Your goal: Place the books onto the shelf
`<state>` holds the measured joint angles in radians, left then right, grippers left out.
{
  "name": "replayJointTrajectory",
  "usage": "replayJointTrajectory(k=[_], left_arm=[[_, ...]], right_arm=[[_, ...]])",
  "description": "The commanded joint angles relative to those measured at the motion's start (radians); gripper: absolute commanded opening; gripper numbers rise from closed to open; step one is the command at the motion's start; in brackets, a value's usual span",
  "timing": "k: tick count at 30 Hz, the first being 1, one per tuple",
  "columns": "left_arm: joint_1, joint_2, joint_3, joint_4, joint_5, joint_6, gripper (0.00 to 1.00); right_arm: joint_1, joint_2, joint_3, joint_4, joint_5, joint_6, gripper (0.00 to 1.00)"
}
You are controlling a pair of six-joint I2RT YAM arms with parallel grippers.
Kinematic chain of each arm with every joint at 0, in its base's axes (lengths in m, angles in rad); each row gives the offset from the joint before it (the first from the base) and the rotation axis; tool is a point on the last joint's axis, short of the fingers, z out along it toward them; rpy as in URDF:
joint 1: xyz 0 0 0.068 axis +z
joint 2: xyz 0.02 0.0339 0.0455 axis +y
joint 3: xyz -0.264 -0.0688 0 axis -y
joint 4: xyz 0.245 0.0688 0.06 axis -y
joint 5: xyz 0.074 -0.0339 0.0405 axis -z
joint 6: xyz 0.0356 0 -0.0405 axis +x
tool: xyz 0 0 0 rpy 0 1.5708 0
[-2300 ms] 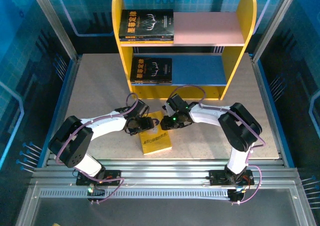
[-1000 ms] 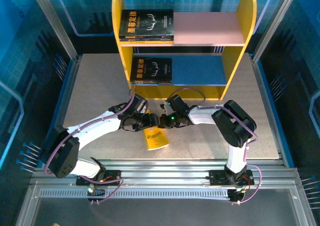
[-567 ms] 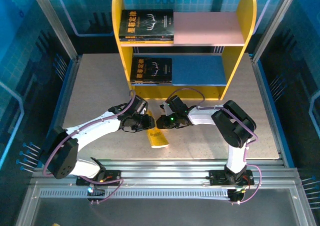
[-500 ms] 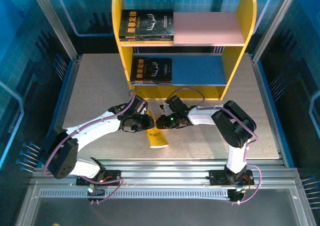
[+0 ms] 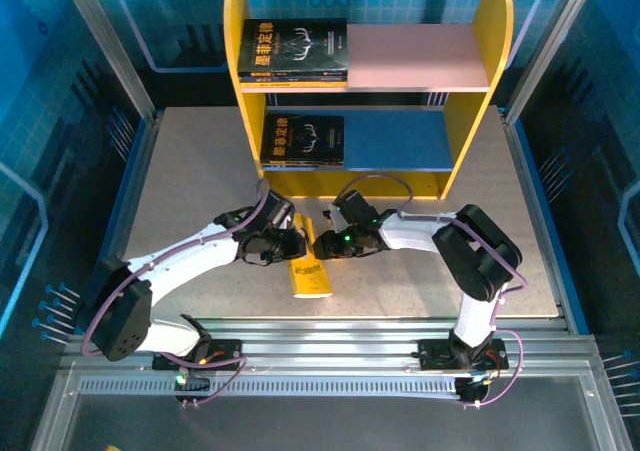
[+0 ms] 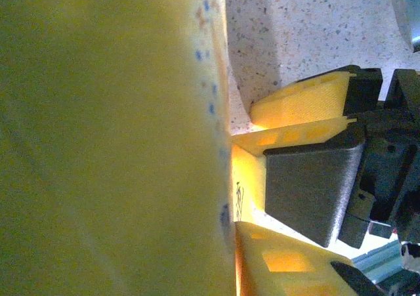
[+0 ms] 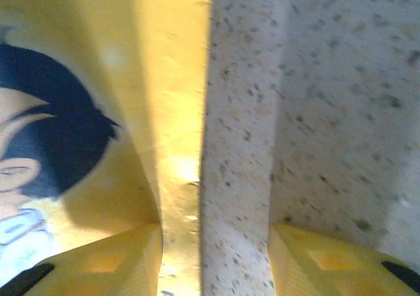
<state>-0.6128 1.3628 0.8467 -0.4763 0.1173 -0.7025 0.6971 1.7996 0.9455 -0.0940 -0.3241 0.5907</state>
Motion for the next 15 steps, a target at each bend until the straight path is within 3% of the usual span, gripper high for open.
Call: replayJointTrajectory(k=[1,15], left_arm=[[-0.009,-0.063,0.040,-0.003,0.024,0.038,0.00],[0.007,-0.239,0.125,0.016,0.093,0.031,0.00]], right_arm=[[-0.016,-0.058,-0.017,-0.089,0.037,-0.023,0.50],[-0.082,-0.340,-0.052,-0.199,0.071,-0.050,0.59]])
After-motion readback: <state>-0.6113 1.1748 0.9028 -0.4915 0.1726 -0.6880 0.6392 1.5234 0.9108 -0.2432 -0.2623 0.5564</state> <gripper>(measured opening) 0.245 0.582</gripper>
